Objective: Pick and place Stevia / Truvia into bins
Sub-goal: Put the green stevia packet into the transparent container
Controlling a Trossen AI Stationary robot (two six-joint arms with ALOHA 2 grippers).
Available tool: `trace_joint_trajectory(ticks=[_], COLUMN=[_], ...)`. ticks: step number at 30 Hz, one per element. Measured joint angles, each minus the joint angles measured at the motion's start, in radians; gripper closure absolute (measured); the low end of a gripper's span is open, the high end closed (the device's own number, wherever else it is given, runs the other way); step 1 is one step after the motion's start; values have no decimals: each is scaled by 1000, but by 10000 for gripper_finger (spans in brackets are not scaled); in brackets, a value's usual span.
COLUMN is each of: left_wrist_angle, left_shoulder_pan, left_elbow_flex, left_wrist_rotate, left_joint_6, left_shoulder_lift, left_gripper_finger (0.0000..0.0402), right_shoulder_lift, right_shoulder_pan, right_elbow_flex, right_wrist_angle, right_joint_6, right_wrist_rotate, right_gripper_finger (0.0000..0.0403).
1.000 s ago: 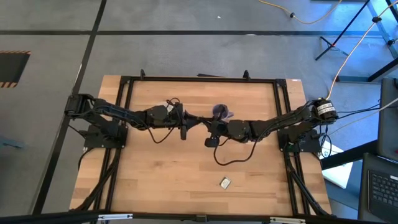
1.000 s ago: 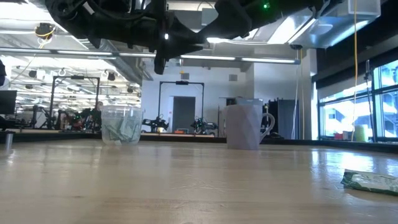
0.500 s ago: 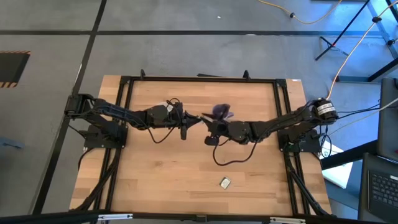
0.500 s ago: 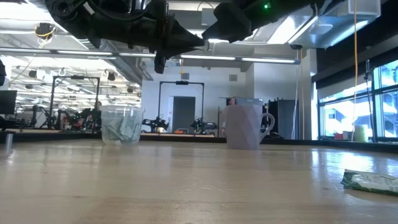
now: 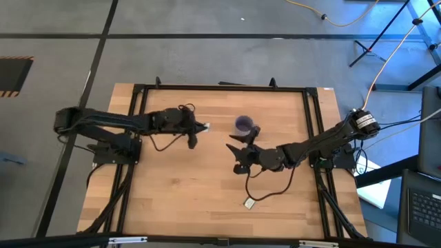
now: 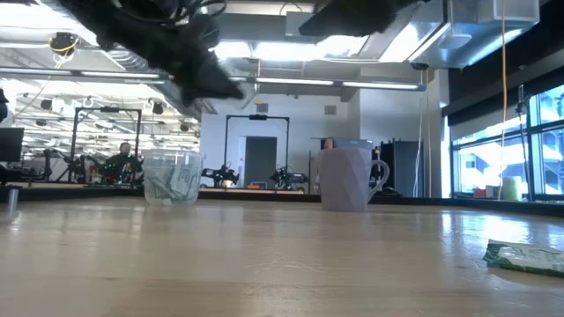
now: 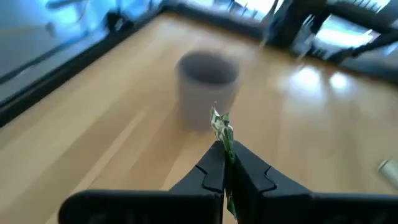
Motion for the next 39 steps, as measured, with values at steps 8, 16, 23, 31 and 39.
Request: trace_joint_trajectory(ticks=[8,16,23,31,39], left_wrist_angle=[-383,-415,-418,-416,-455], left_shoulder_pan=[65,79,79,79,79], left_elbow_flex=[-4,-23,-23,-24,-24], left_wrist_rotate=[-113,-71,-144,-192,-179], left_joint_6=[-38,-91,-92,-92,-92], left_shoulder_lift=[-181,-159,-85,-78,-77], left_gripper_finger=[391,390,394,390,393], right_shoulder_lift=[1,1,1,1,1], right_shoulder_pan=[4,2,2,2,2], right_elbow_flex=[0,0,0,0,0], right_wrist_angle=[-42,-41,-67,-71,-72], right_joint_6=[1,25,53,54,54], right_wrist_rotate=[10,10,10,10,9], right_gripper_finger=[228,228,228,228,228])
